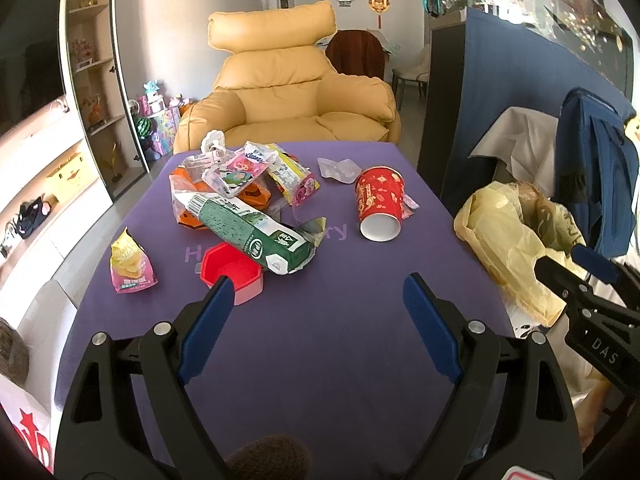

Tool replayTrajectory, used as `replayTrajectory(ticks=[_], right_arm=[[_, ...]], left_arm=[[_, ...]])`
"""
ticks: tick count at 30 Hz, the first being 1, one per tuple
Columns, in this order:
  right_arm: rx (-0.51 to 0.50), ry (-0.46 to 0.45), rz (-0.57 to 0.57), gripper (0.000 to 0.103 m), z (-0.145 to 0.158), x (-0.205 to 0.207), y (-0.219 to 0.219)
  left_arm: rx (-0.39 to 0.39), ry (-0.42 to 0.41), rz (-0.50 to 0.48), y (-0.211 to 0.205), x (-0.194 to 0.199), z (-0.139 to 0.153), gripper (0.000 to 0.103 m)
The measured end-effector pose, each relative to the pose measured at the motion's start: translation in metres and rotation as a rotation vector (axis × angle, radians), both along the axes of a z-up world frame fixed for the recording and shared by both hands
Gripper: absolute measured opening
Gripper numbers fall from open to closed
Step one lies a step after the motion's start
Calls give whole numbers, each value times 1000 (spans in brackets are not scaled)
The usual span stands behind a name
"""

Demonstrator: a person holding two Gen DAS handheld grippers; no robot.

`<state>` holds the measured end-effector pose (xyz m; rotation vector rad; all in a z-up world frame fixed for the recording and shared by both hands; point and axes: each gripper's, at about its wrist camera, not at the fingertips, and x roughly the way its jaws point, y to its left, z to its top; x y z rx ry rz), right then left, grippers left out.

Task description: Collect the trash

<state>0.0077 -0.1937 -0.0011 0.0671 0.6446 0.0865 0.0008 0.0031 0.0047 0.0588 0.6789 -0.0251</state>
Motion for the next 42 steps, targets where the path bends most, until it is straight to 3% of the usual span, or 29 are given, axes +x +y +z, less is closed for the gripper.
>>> replayTrajectory(ticks=[6, 10, 15, 18, 21, 26, 29, 37, 40, 42], right_arm=[[20, 13, 6, 64, -3, 19, 5], [9, 31, 36, 64, -11, 34, 24], [-8, 71, 93, 64, -28, 55, 52], [-18, 100, 118, 64, -39, 64, 68], [-28, 133, 147, 64, -51, 75, 83], [-43, 149, 181, 64, -58, 90, 104], [-50, 133, 204, 64, -54, 97, 110], [-61, 77, 442, 64, -24, 124, 153], [-81, 63, 470, 64, -19, 132, 166], [-75, 66, 494, 64, -16, 136, 171]], left_arm=[[-84, 19, -2, 32, 19, -1, 82], [-83, -17, 27, 71, 34, -1, 82], [-167, 2, 165, 156, 64, -11, 82], [-267, 26, 275, 211, 74, -28, 86], [-293, 80, 335, 241, 86, -50, 86], [-353, 178, 366, 259, 108, -82, 86], [-323, 153, 358, 257, 112, -82, 86], [-393, 180, 344, 268, 114, -82, 86], [-370, 204, 366, 268, 118, -82, 77], [-357, 195, 380, 267, 120, -82, 51]])
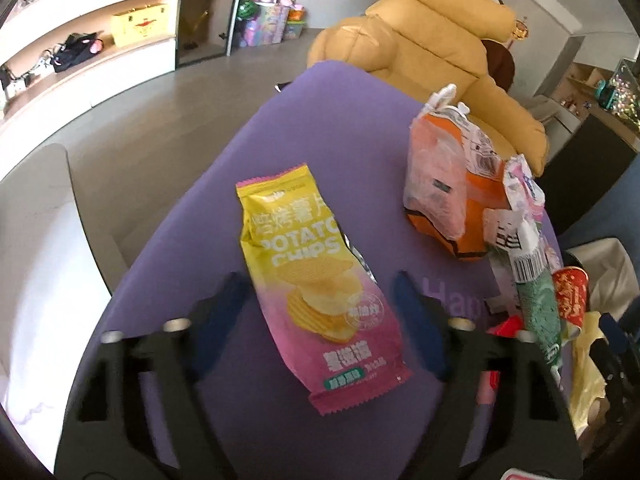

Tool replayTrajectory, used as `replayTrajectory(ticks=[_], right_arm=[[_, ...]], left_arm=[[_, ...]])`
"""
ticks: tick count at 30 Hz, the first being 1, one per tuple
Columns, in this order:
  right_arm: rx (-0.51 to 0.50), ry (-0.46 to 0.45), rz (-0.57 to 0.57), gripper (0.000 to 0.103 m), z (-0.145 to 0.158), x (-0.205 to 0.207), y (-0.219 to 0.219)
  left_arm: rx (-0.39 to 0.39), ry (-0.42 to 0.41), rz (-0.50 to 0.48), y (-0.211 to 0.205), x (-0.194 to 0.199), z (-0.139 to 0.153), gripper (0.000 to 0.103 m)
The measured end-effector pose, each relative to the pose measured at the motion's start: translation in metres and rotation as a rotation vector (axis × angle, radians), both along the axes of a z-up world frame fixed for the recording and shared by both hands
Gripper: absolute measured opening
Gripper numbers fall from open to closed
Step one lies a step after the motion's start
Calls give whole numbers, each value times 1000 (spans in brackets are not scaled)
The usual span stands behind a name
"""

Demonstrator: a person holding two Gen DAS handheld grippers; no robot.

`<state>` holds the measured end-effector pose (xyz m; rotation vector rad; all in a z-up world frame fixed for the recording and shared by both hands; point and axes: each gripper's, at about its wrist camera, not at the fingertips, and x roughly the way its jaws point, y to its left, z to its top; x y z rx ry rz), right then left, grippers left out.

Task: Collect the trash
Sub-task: 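Grasp the potato chips bag with the left tool while the right tool grasps the milk carton, then carry both items over the yellow trash bag and open both tools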

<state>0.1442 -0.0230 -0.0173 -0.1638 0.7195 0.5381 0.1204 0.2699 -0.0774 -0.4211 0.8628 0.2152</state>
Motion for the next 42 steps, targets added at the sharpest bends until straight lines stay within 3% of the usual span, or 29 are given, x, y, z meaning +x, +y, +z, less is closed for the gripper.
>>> replayTrajectory(ticks=[1, 2, 3, 6, 11, 16, 23, 29, 33, 42], right_arm=[[7, 6, 19, 64, 1, 0, 1], [11, 11, 47, 64, 2, 1, 4], [8, 10, 62, 64, 3, 1, 7], [-23, 0, 103, 64, 5, 0, 18], [-6, 62, 186, 64, 2, 13, 38], [-86, 88, 250, 64, -6, 33, 74], [-62, 270, 327, 64, -22, 78, 96], [-31, 364, 338, 64, -37, 100, 104], [27, 335, 318, 61, -26, 94, 92], [113, 108, 223, 57, 47, 46, 36]], left_arm=[[1, 0, -4, -1, 1, -1, 42], [-12, 1, -14, -1, 3, -2, 21], [-45, 7, -29, 1, 5, -4, 14], [-74, -47, -35, 2, -1, 1, 8], [-12, -125, -97, -12, -10, 20, 7], [-44, -141, -126, -12, -15, 26, 7], [-63, -148, -141, -11, -16, 26, 7], [-77, -146, -172, -14, -10, 22, 7], [-79, -158, -174, -13, -12, 26, 7], [-51, -280, -207, -32, -26, 71, 7]])
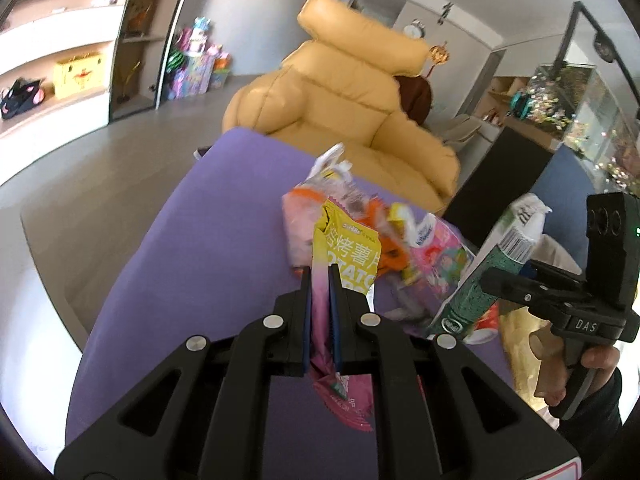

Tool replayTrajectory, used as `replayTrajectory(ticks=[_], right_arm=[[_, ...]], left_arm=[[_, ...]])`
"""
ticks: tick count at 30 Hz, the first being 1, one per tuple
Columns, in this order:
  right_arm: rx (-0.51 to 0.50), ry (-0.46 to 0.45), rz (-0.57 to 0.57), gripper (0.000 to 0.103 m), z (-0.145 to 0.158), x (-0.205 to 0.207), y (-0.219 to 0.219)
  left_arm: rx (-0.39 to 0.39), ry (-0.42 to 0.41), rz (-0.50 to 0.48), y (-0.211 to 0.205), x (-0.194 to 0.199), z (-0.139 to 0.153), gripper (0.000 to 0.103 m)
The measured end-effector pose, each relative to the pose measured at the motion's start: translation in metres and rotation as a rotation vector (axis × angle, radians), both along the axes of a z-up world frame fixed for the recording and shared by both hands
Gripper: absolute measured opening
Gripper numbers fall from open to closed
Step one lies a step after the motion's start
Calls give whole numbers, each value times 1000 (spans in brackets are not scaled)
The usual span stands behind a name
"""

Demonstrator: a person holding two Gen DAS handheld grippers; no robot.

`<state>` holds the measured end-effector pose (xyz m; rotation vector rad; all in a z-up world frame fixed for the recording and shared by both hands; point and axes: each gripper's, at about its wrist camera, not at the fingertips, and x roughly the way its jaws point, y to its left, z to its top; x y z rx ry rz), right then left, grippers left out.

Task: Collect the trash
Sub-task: 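Carry both items over the yellow trash bag and open both tools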

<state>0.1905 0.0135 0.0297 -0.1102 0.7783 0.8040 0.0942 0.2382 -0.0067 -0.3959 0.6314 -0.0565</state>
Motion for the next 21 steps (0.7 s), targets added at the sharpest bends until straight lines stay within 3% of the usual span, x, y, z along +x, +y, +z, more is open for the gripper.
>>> replayTrajectory(ticks=[8, 21], right_arm=[[12, -93, -114, 52, 35, -31, -50], [33, -120, -352, 50, 44, -62, -168]], left_arm=[[29, -62, -75, -38, -1, 28, 7], [25, -64, -321, -147, 34, 40, 7]])
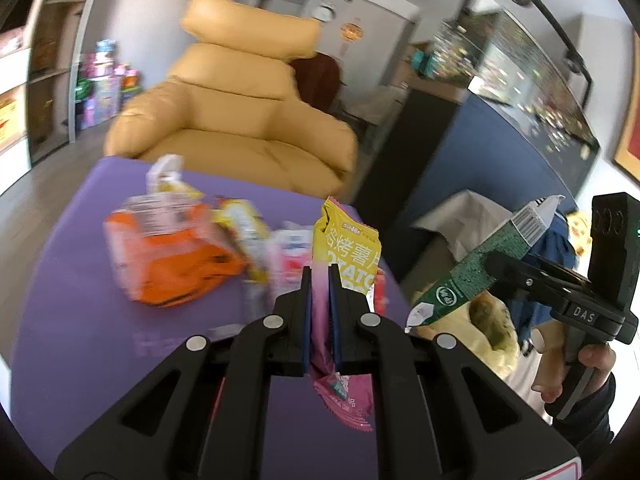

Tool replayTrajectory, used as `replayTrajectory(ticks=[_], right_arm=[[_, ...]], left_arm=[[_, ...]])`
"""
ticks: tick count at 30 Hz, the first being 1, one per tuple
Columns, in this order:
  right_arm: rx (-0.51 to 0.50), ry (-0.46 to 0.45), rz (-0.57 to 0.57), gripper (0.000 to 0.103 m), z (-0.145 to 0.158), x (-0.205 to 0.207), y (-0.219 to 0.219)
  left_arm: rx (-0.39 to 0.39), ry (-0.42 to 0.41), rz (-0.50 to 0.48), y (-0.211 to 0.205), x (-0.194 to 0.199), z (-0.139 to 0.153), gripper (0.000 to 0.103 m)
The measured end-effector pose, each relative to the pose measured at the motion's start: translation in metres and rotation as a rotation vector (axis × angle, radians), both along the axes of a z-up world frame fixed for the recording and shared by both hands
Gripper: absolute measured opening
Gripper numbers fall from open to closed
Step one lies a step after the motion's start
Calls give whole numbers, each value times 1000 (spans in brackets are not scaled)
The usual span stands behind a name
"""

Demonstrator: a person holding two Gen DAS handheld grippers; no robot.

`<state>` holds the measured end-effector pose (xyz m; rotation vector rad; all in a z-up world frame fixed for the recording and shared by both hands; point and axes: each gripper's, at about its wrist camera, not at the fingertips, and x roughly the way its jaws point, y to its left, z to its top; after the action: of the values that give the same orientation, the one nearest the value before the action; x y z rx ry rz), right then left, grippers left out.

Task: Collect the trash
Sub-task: 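Carry both items over the yellow trash bag and open both tools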

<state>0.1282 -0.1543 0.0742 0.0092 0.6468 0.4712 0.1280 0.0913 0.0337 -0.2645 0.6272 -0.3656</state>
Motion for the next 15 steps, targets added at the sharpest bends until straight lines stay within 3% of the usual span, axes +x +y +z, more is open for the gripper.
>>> replayTrajectory(ticks=[8, 15], right_arm=[[-46, -30, -294, 50, -2, -22, -117], [-117, -39, -514, 50, -9, -49, -197]], left_arm=[[-31, 28, -261, -118, 38, 1, 7], [20, 35, -492, -245, 58, -15, 7]])
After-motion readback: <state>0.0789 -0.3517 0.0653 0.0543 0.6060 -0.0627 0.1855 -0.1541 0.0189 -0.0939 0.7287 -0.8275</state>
